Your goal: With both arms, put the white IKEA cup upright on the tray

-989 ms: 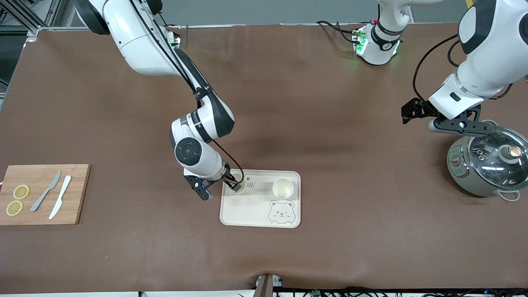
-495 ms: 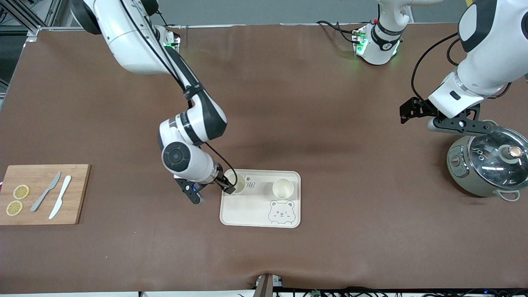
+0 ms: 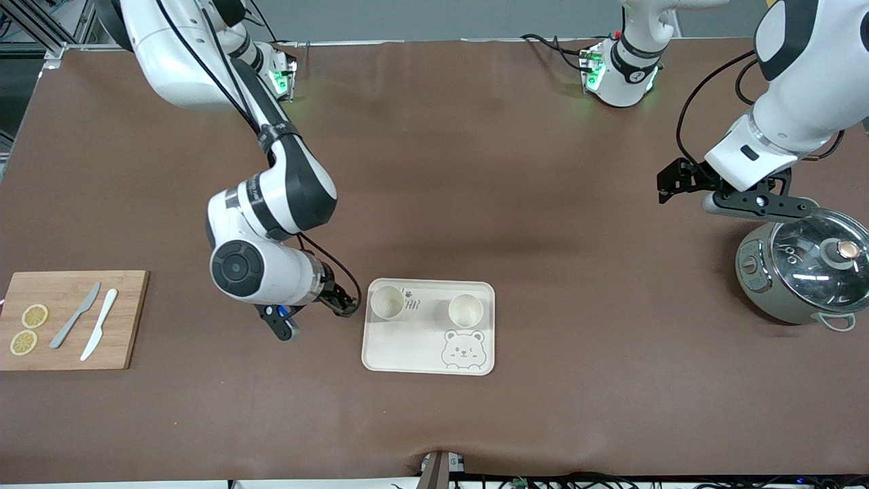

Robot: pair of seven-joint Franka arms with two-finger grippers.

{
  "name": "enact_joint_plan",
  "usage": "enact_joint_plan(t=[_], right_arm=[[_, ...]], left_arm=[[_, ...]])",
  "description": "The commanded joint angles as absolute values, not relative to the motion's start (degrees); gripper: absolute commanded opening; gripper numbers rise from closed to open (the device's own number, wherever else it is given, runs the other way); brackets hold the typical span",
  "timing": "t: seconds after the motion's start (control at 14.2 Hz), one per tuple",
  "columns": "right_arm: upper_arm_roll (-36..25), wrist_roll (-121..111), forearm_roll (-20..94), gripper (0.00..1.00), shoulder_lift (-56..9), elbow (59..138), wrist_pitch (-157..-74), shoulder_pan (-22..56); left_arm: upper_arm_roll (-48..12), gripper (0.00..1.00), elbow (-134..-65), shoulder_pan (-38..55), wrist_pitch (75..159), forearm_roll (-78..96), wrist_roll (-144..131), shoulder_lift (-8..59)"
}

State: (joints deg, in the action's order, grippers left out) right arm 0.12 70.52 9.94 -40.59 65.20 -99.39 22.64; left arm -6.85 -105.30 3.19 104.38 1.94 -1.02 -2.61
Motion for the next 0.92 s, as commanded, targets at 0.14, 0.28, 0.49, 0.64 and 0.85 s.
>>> enact_joint_plan(t=[0.14,0.28,0.49,0.64,0.85], right_arm=[[5.6,71.0,6.1,1.00,-34.3,66.2,-92.3,17.5],[9.0,69.1,4.4,1.00,-32.6,66.2,-91.4,13.8],[10.8,58.0,3.8,1.00,-31.1,66.2,-87.8,11.4],[11.6,53.6,4.2,1.00,-30.6,66.1,-86.3,8.5],[16.2,48.8,2.3,1.00,-28.0,66.3,-85.6,4.1]], left_arm=[[-7.1,1.00,-103.4,2.5,103.9,2.2,-0.3,-2.8],[-7.0,1.00,-103.2,2.5,103.9,2.2,-0.2,-2.8],[-6.9,1.00,-103.2,2.5,104.1,1.8,-0.2,-2.8],[-6.9,1.00,-102.6,2.5,104.4,-0.6,-0.1,-2.6],[-6.9,1.00,-101.6,2.4,104.4,-0.8,-0.1,-2.1]])
